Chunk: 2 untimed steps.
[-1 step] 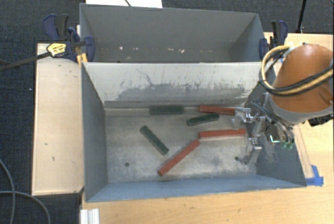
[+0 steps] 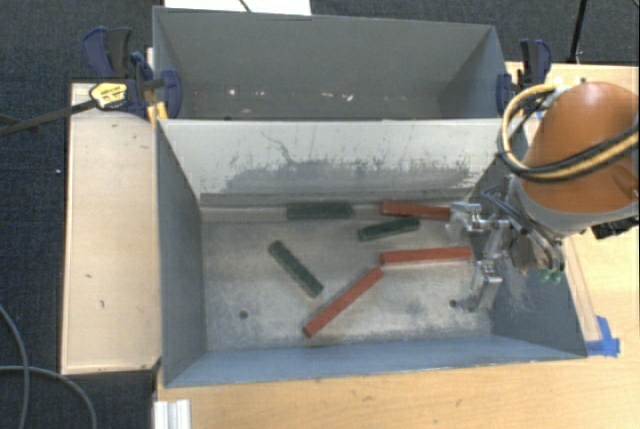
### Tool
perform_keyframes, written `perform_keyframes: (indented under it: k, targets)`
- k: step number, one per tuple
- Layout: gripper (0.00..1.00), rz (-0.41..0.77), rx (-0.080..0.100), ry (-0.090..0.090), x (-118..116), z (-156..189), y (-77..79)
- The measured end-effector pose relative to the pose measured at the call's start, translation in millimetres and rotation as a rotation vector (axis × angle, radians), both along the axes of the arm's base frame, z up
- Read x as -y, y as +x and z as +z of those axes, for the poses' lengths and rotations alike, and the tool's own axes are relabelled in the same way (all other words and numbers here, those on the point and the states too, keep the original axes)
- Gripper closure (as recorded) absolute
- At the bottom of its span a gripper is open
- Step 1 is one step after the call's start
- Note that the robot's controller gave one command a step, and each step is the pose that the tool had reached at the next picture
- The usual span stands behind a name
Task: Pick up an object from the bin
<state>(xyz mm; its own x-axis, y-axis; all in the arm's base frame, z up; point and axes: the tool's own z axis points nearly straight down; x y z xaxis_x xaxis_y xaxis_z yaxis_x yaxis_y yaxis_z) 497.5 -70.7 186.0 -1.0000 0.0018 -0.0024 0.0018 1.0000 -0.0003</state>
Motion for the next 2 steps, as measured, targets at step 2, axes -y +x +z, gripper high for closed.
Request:
perform_keyframes:
  k: [2]
  targets:
    - [0.0,0.072,-0.002,0.001,-14.0,-75.9,48.9]
